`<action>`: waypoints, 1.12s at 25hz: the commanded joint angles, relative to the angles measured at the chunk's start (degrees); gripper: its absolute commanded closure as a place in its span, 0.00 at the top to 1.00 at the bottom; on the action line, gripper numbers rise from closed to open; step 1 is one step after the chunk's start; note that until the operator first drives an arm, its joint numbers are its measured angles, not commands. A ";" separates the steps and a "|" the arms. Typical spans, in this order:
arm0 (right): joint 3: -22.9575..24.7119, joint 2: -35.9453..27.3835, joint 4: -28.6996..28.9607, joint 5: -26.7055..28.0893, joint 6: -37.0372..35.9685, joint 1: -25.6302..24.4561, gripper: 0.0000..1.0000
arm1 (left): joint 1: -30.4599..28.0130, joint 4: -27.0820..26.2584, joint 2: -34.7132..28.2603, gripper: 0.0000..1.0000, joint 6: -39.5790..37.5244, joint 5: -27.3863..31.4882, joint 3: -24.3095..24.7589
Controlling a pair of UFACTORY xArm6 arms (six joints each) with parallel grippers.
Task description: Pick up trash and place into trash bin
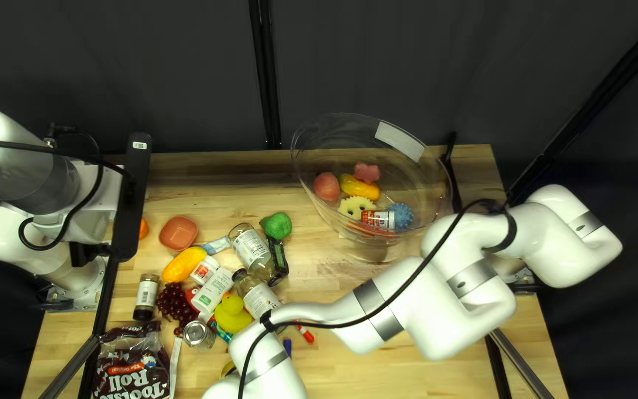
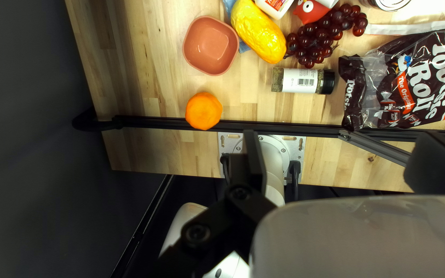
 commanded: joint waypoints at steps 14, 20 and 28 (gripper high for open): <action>55.51 -56.41 -15.53 -7.80 42.40 6.01 0.01 | 0.00 0.00 0.00 1.00 0.00 0.00 0.00; 61.23 -67.25 -17.36 10.34 61.07 6.79 0.02 | 0.00 0.00 0.00 1.00 0.00 0.00 0.00; 67.08 -77.05 -13.60 22.69 68.15 -3.25 0.04 | 0.00 0.00 0.00 1.00 0.00 0.00 0.00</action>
